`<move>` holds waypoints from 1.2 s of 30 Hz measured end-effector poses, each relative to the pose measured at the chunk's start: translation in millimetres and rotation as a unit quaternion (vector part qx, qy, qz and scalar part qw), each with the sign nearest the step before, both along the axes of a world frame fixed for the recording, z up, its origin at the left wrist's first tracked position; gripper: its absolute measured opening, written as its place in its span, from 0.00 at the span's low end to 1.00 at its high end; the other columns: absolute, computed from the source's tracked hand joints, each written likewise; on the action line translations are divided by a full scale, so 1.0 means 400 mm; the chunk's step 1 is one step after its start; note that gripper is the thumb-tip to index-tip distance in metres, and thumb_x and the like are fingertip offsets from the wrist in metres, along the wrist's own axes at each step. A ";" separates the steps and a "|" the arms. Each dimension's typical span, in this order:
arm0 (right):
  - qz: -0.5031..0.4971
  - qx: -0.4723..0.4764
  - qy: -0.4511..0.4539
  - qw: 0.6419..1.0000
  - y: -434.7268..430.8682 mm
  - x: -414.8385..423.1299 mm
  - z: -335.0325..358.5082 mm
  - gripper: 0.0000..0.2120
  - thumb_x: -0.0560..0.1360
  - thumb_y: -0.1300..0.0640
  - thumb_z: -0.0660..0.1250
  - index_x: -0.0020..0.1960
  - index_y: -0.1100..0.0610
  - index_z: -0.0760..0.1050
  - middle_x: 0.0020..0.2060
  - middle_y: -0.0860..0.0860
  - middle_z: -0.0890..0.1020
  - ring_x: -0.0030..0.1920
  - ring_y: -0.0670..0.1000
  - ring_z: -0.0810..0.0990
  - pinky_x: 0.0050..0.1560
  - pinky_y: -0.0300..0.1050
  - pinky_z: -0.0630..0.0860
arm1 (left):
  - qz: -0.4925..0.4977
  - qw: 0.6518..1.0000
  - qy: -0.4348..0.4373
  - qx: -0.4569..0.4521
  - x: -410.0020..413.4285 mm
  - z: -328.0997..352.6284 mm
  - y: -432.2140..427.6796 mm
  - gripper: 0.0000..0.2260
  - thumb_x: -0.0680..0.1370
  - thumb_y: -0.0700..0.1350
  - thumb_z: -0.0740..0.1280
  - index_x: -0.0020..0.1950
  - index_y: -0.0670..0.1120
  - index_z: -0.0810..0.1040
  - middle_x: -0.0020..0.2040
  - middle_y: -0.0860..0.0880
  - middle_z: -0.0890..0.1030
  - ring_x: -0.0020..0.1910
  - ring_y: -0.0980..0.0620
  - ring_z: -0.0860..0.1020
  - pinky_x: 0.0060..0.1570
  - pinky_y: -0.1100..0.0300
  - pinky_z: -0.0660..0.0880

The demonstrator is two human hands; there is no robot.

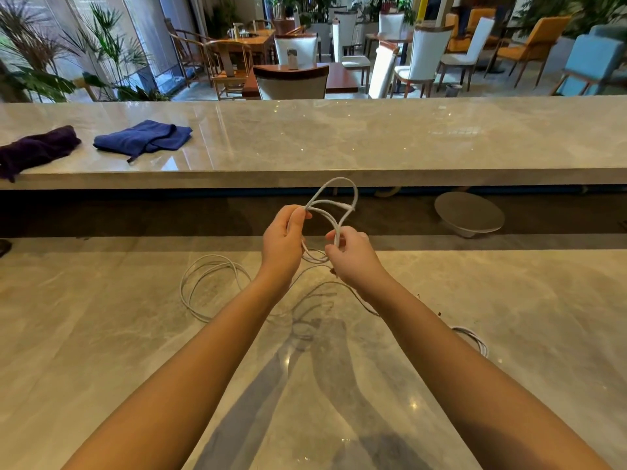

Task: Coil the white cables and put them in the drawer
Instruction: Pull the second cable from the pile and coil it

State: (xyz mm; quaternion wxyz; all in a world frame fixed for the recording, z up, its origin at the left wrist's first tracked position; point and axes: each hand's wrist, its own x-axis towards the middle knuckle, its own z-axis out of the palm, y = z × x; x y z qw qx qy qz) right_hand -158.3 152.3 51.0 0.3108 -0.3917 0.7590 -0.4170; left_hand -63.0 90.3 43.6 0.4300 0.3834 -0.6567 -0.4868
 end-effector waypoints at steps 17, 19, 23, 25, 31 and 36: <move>0.093 0.038 0.334 0.937 0.102 -0.139 -0.109 0.11 0.78 0.52 0.60 0.49 0.52 0.81 0.41 0.51 0.83 0.45 0.52 0.77 0.43 0.49 0.76 | 0.056 0.963 0.174 0.197 0.056 0.032 -0.125 0.12 0.83 0.48 0.53 0.48 0.44 0.73 0.25 0.54 0.64 0.22 0.58 0.60 0.24 0.64 0.58; 0.087 0.042 0.366 0.926 0.101 -0.151 -0.123 0.11 0.78 0.52 0.61 0.52 0.52 0.82 0.45 0.52 0.81 0.49 0.54 0.75 0.45 0.48 0.74 | 0.027 0.944 0.226 0.238 0.054 0.038 -0.118 0.13 0.83 0.47 0.53 0.47 0.43 0.73 0.25 0.53 0.63 0.22 0.58 0.59 0.23 0.65 0.57; 0.057 0.073 0.273 0.957 0.070 -0.138 -0.115 0.10 0.77 0.55 0.64 0.51 0.57 0.82 0.45 0.55 0.82 0.47 0.55 0.79 0.42 0.45 0.73 | -0.033 0.881 0.330 0.338 0.040 0.050 -0.092 0.14 0.82 0.48 0.54 0.45 0.42 0.73 0.26 0.52 0.61 0.22 0.58 0.58 0.21 0.66 0.57; 0.046 0.066 0.138 0.987 0.055 -0.121 -0.096 0.08 0.76 0.58 0.66 0.49 0.60 0.82 0.40 0.55 0.83 0.41 0.53 0.81 0.42 0.46 0.79 | -0.063 0.859 0.352 0.366 0.037 0.051 -0.075 0.15 0.82 0.49 0.54 0.45 0.42 0.73 0.27 0.52 0.61 0.23 0.58 0.59 0.21 0.67 0.58; 0.097 -0.036 -0.184 0.978 0.039 -0.041 0.019 0.14 0.76 0.60 0.63 0.61 0.59 0.73 0.50 0.57 0.82 0.49 0.51 0.83 0.52 0.44 0.80 | -0.086 0.883 0.311 0.341 0.025 0.052 -0.021 0.11 0.82 0.46 0.54 0.46 0.42 0.72 0.29 0.52 0.62 0.24 0.58 0.60 0.23 0.67 0.61; 0.082 -0.093 -0.204 0.971 0.046 -0.014 0.052 0.14 0.76 0.57 0.64 0.61 0.55 0.73 0.52 0.56 0.81 0.53 0.51 0.80 0.54 0.46 0.77 | -0.045 0.950 0.198 0.237 0.021 0.056 0.003 0.10 0.82 0.45 0.53 0.47 0.44 0.71 0.30 0.51 0.66 0.27 0.57 0.65 0.29 0.64 0.66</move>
